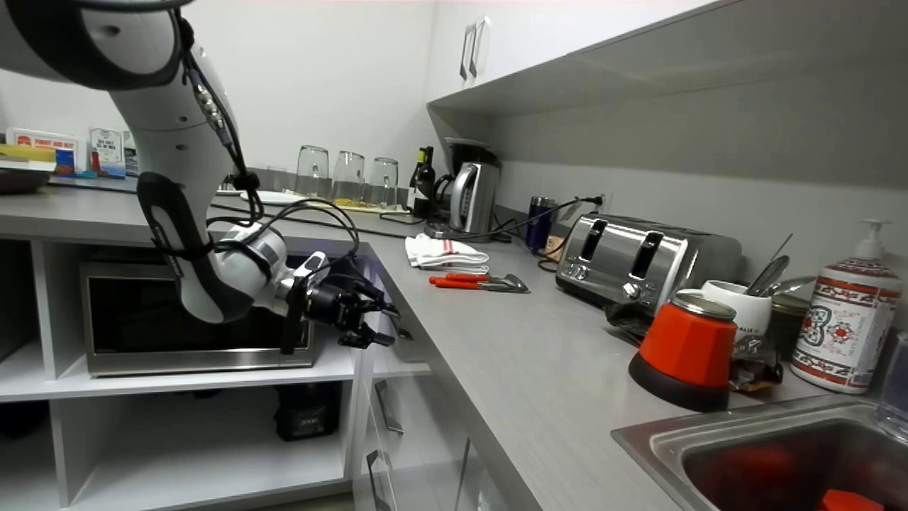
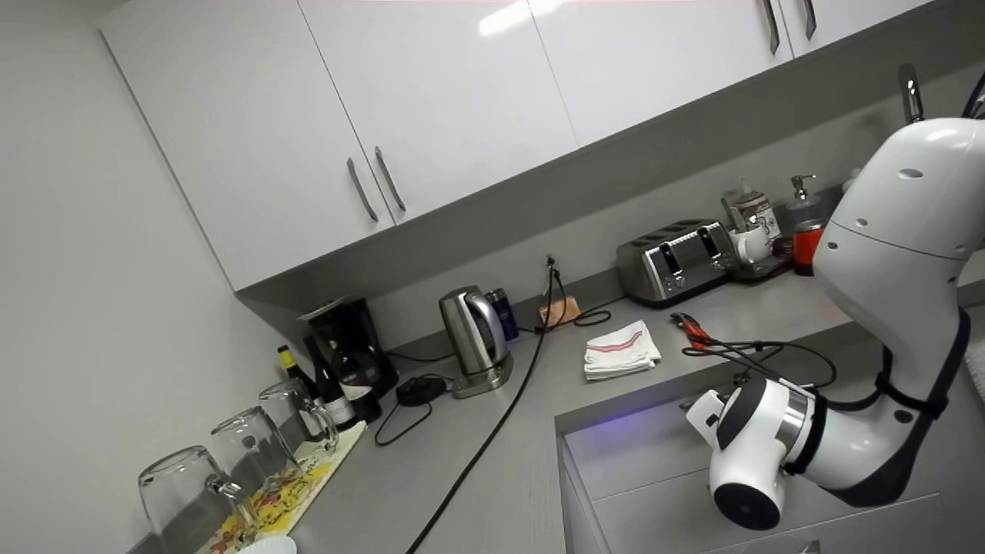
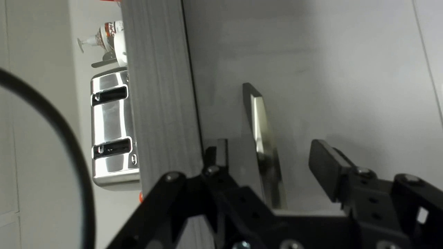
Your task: Open the topmost drawer on the left side of the cabinet, remove the red cup from the drawer and place it on the countertop, close the open drawer
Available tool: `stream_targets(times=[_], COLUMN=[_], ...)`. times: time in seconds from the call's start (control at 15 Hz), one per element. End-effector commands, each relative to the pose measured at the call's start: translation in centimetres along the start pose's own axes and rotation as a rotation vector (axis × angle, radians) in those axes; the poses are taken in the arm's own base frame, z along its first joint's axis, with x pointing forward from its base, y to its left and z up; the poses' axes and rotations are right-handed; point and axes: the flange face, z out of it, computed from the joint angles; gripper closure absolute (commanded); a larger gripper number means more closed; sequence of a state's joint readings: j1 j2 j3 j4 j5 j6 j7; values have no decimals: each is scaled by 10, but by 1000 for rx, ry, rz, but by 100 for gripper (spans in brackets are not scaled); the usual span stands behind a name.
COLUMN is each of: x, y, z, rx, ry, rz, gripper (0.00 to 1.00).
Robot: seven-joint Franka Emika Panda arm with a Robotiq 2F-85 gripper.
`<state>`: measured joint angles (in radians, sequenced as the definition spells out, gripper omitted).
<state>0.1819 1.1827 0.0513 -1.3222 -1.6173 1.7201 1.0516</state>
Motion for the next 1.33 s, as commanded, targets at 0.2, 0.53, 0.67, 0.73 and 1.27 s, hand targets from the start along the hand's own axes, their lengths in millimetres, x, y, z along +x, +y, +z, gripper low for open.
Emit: stream_targets(times=[0.2, 0.53, 0.67, 0.73, 1.27], x=[15, 26, 29, 29, 26], y=[7, 20, 23, 22, 10], z=[11, 14, 14, 14, 2], rx=[-17, -21, -27, -23, -95], ry=[-31, -43, -48, -51, 26], rz=[14, 54, 64, 65, 51], gripper=[35, 65, 80, 87, 96])
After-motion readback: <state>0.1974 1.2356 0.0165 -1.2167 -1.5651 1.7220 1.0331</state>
